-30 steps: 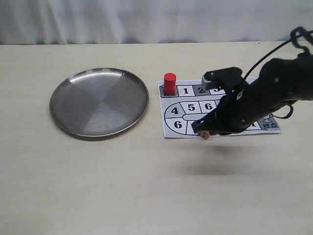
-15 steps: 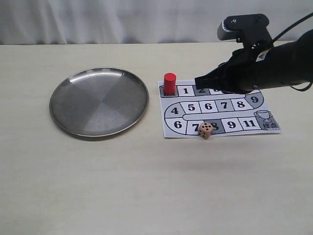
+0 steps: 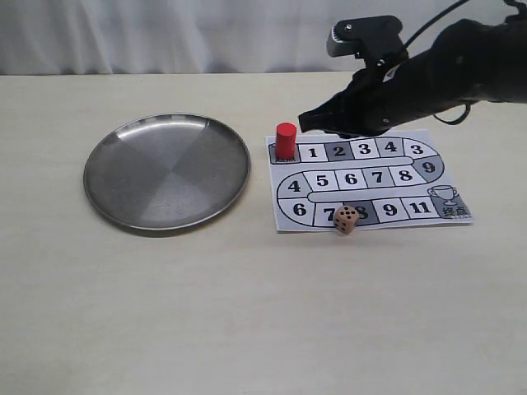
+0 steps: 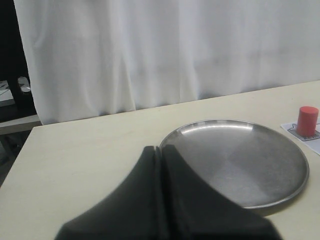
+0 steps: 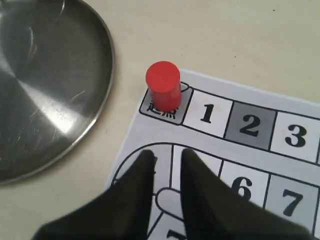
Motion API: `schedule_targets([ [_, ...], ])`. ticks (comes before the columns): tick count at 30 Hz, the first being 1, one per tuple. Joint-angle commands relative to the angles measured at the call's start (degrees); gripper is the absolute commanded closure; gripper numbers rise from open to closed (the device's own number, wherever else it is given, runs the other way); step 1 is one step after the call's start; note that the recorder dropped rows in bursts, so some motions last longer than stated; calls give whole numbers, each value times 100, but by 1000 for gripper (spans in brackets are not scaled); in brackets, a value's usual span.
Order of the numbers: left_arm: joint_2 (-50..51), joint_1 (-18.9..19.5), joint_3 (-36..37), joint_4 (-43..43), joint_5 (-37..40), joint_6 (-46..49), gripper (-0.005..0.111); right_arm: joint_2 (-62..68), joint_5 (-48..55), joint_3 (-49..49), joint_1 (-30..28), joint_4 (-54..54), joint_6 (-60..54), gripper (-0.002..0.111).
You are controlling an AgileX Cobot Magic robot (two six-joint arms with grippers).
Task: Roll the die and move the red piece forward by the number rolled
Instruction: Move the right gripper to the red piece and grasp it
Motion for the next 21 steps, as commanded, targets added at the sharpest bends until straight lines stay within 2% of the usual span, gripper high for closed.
schedule_targets([
  [1, -6, -14, 10, 0, -52, -5, 107, 419, 31, -496, -14, 19, -36, 66],
  [4, -6, -14, 10, 0, -52, -5, 107, 755, 31, -810, -6, 19, -92, 51],
  [8, -6, -14, 10, 0, -52, -5, 107, 1237, 31, -1243, 135, 2, -382, 41],
  [12, -6, -14, 10, 0, -52, -5, 107, 1752, 31, -1742, 329, -10, -708, 39],
  [21, -6, -14, 10, 0, -52, -5, 107, 2587, 31, -2661, 214, -66, -747, 39],
])
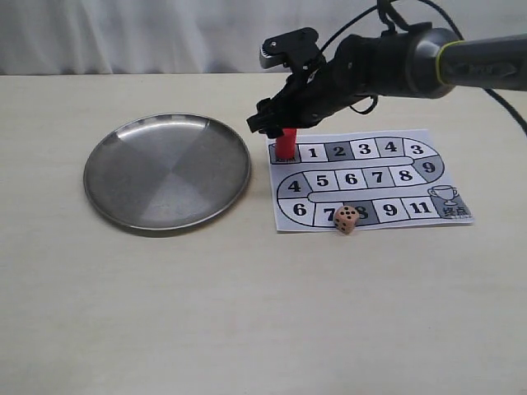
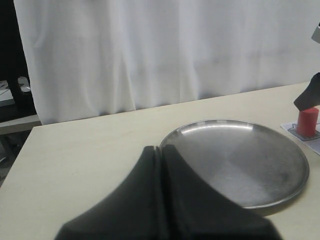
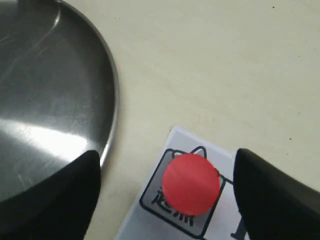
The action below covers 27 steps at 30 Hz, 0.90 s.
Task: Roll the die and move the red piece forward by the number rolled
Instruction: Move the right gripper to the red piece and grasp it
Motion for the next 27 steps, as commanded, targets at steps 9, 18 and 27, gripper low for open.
schedule_targets([
  [9, -6, -14, 10, 0, -52, -5, 107, 724, -243, -433, -129, -58, -75, 39],
  [18, -6, -14, 10, 0, -52, -5, 107, 751, -137, -433, -129, -58, -75, 64],
  [27, -6, -14, 10, 0, -52, -5, 107, 751, -151, -433, -129, -58, -75, 96],
])
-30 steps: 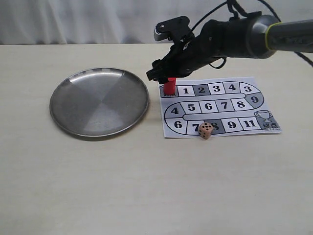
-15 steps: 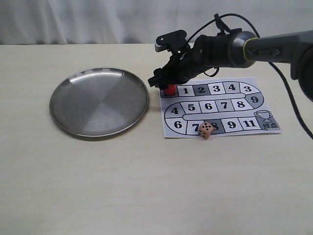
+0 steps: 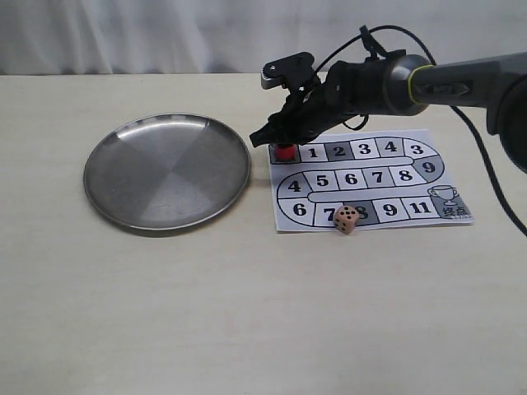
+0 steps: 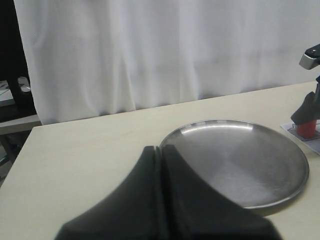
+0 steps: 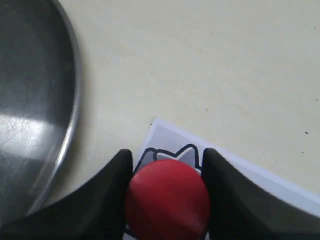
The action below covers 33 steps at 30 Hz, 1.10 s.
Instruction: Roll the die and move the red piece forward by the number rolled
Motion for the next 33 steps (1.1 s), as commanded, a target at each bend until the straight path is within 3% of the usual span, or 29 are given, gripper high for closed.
schedule_targets([
  [1, -6, -14, 10, 0, -52, -5, 107, -16, -12, -28, -32, -32, -41, 99],
  [4, -6, -14, 10, 0, -52, -5, 107, -16, -12, -28, -32, -32, -41, 104],
  [22, -6, -14, 10, 0, -52, -5, 107, -1219, 283, -28, -213, -171, -30, 104],
  [33, -6, -14, 10, 0, -52, -5, 107, -67, 445, 213, -655, -148, -4, 104],
])
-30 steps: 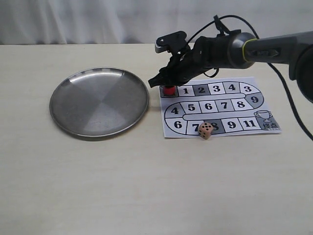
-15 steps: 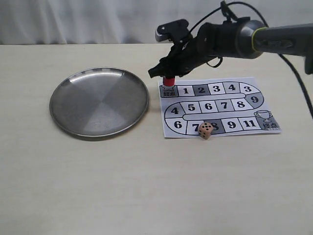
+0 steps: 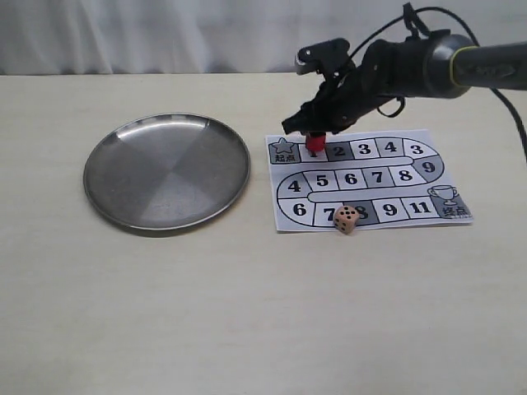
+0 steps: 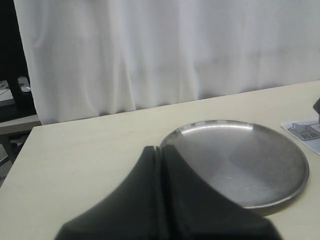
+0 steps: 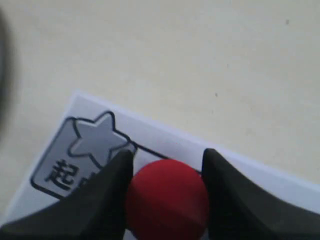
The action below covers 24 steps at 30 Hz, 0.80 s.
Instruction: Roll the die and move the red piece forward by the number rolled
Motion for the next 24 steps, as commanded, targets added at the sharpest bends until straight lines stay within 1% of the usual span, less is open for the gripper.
schedule_targets([
  [1, -6, -14, 10, 0, -52, -5, 107, 211, 45, 79, -92, -25, -1, 104],
  [11, -6, -14, 10, 0, -52, -5, 107, 83, 193, 40, -79, -25, -1, 104],
  [20, -6, -14, 10, 0, -52, -5, 107, -974, 281, 40, -91, -25, -1, 104],
  [24, -6, -14, 10, 0, -52, -5, 107, -1222, 172, 40, -106, -51, -26, 104],
])
